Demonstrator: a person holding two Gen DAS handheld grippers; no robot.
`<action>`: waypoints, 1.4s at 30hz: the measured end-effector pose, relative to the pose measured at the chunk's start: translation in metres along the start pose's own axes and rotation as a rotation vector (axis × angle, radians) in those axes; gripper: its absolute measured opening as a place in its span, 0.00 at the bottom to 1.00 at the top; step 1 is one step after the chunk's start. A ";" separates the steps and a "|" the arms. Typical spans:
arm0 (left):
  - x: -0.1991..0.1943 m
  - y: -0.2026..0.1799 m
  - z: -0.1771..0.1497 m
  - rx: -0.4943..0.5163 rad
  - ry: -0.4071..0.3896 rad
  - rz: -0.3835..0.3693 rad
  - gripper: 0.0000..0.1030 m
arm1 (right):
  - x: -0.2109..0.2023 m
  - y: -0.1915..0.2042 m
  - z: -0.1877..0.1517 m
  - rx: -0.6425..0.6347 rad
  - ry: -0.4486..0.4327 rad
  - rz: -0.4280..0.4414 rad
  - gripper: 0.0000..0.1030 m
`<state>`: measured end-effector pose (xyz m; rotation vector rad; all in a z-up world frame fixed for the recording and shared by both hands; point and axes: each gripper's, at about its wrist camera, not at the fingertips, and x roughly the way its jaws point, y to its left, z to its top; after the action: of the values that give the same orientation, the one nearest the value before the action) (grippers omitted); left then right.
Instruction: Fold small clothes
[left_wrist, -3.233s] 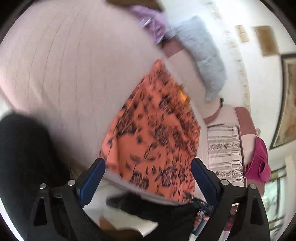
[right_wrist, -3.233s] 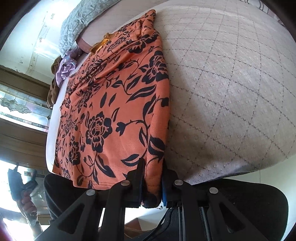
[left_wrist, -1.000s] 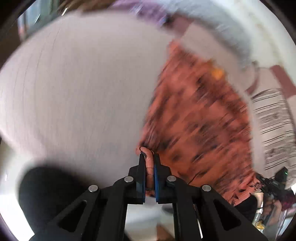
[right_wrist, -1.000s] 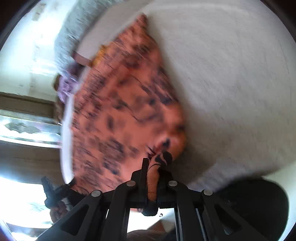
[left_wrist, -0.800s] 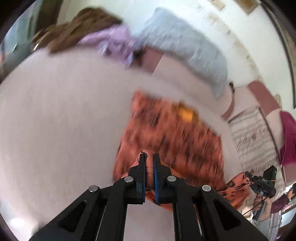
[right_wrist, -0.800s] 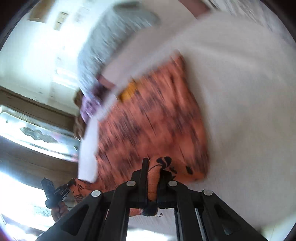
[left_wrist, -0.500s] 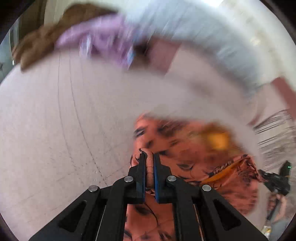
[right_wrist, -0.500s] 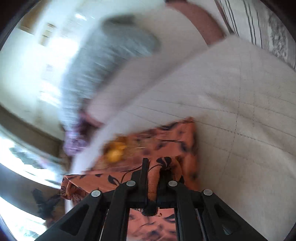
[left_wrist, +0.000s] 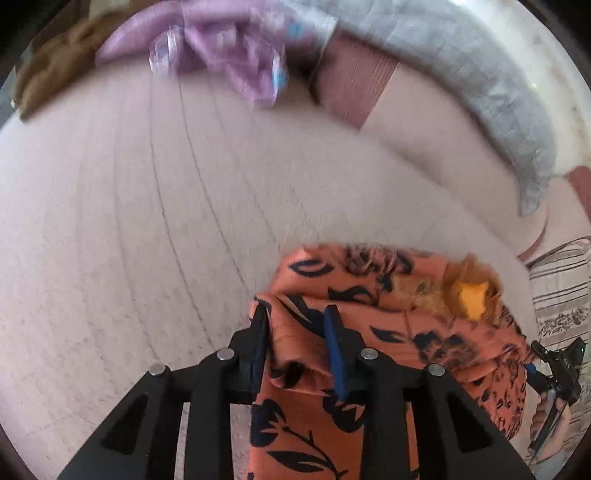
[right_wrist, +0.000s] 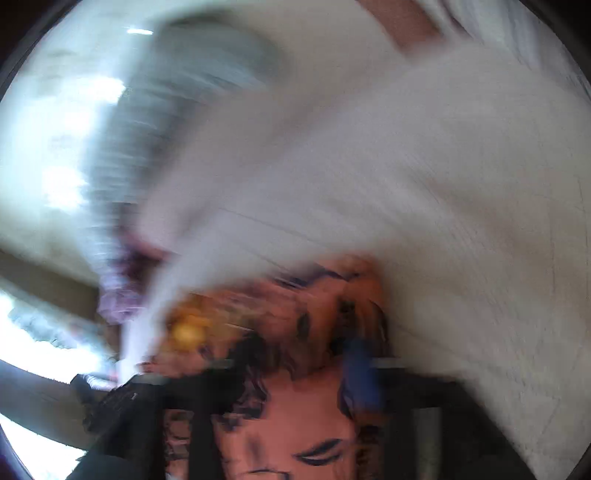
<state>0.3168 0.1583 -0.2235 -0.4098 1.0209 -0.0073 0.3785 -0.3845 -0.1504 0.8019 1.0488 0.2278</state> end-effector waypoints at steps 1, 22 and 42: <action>-0.013 0.002 -0.003 0.004 -0.037 0.005 0.54 | -0.006 -0.003 -0.004 0.004 -0.041 0.035 0.60; -0.072 -0.045 -0.076 0.170 -0.055 0.022 0.15 | -0.065 0.061 -0.113 -0.443 0.037 -0.216 0.24; -0.142 0.032 -0.192 0.083 -0.029 0.043 0.44 | -0.202 -0.046 -0.251 -0.238 0.016 -0.136 0.62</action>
<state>0.0767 0.1521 -0.2038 -0.3120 0.9975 -0.0055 0.0560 -0.4026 -0.1069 0.5135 1.0644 0.2385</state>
